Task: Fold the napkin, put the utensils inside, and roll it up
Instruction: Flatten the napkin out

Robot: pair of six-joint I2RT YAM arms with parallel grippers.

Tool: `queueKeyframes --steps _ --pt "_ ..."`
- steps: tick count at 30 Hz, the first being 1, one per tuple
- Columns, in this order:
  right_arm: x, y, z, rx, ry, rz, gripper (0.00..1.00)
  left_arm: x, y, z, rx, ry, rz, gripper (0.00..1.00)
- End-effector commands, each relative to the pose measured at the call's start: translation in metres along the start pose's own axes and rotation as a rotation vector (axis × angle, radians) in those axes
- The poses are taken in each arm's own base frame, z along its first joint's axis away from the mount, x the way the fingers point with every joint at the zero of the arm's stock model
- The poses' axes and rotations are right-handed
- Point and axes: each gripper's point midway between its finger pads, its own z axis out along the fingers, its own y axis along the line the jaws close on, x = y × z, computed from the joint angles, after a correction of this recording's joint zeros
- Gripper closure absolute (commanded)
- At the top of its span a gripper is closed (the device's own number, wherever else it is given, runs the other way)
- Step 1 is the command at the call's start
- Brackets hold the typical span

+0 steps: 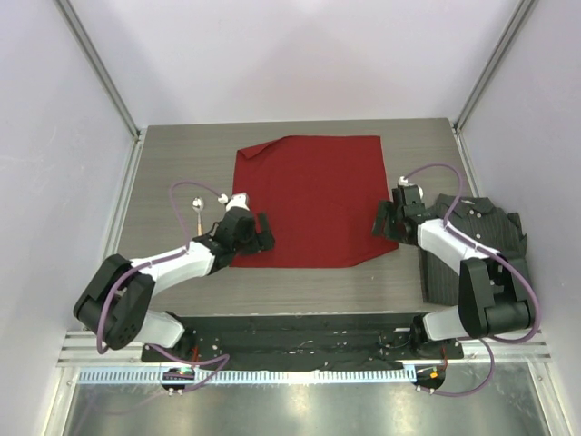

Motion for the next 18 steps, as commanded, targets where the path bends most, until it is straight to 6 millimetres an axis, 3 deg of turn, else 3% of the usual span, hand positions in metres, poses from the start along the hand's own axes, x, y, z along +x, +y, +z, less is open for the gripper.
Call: queueKeyframes --steps 1,5,7,11,18 --pt "-0.006 0.003 0.005 -0.007 0.000 -0.011 0.25 0.000 0.001 0.005 0.015 -0.032 0.008 0.14" --pt "-0.001 0.011 0.006 -0.052 0.027 -0.008 0.26 0.007 0.008 0.004 0.005 -0.025 -0.001 0.14" --pt "-0.003 0.025 0.000 -0.129 0.034 0.001 0.27 0.008 0.010 0.003 0.002 -0.030 -0.003 0.14" --pt "-0.025 0.043 -0.028 -0.218 -0.026 0.014 0.30 0.012 0.018 0.004 -0.016 -0.019 -0.023 0.13" --pt "-0.050 0.049 -0.077 -0.245 -0.081 0.034 0.31 0.024 0.035 -0.001 -0.037 -0.017 -0.054 0.12"
